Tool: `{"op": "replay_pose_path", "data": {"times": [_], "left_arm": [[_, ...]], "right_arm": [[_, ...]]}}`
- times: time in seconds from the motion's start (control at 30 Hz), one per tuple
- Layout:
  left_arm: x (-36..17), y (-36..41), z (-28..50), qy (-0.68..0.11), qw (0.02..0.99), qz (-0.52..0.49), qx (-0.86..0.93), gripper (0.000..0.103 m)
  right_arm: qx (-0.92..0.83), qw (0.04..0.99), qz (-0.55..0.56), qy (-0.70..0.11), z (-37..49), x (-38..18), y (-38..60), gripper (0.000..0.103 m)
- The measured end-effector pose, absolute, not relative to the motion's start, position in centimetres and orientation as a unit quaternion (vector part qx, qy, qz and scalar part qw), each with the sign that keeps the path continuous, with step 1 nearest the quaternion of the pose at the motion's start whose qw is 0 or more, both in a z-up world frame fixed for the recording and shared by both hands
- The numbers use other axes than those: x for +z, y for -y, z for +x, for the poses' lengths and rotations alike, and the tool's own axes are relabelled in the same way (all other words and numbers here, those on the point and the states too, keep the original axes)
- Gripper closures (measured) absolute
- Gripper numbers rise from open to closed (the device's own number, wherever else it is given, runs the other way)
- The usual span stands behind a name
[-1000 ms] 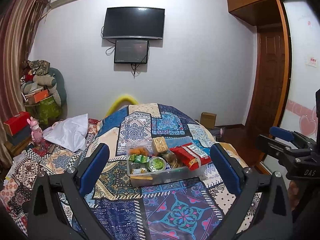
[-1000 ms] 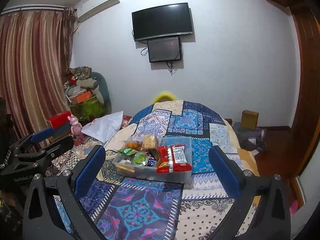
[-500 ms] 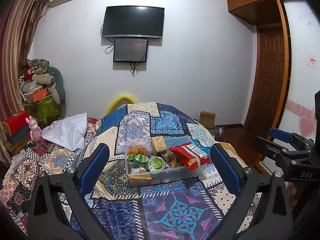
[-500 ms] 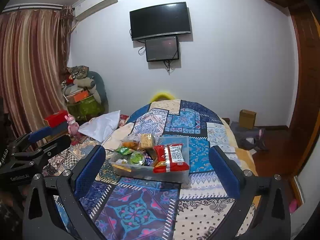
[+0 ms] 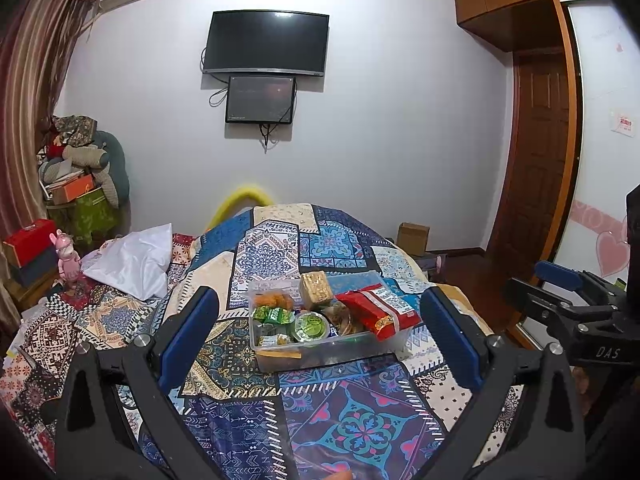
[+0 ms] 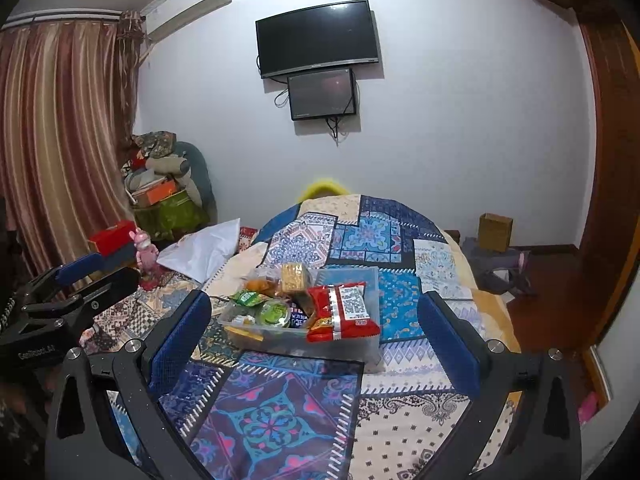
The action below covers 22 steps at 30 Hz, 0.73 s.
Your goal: Organize snacks
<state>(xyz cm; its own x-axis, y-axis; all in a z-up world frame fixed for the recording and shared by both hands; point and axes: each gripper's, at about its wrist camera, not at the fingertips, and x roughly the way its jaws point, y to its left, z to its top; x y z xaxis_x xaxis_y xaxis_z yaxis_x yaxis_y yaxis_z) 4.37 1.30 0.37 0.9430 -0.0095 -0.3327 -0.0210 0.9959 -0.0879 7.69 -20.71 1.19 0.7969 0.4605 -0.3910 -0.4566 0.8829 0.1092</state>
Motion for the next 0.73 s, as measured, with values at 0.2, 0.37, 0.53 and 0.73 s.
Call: {"op": "replay_pose_path", "data": {"times": [0.2,0.37,0.53,0.73], "left_arm": [[0.35,-1.34,4.32,-0.167,0.985,-0.047,0.004,0.001],[0.24,-1.21,4.41,-0.17,0.984,-0.046,0.002,0.001],[0.04,-1.22,4.46,-0.174,0.983,-0.049,0.003,0.001],[-0.24,-1.49,4.69,-0.184,0.981,-0.058,-0.002,0.001]], "right_arm": [[0.241,0.947,0.008,-0.211,7.84,1.08,20.73,0.0],[0.241,0.947,0.009,-0.211,7.84,1.07,20.75,0.0],[0.242,0.947,0.007,-0.213,7.87,1.07,20.53,0.0],[0.243,0.946,0.006,-0.214,7.91,1.05,20.37,0.0]]}}
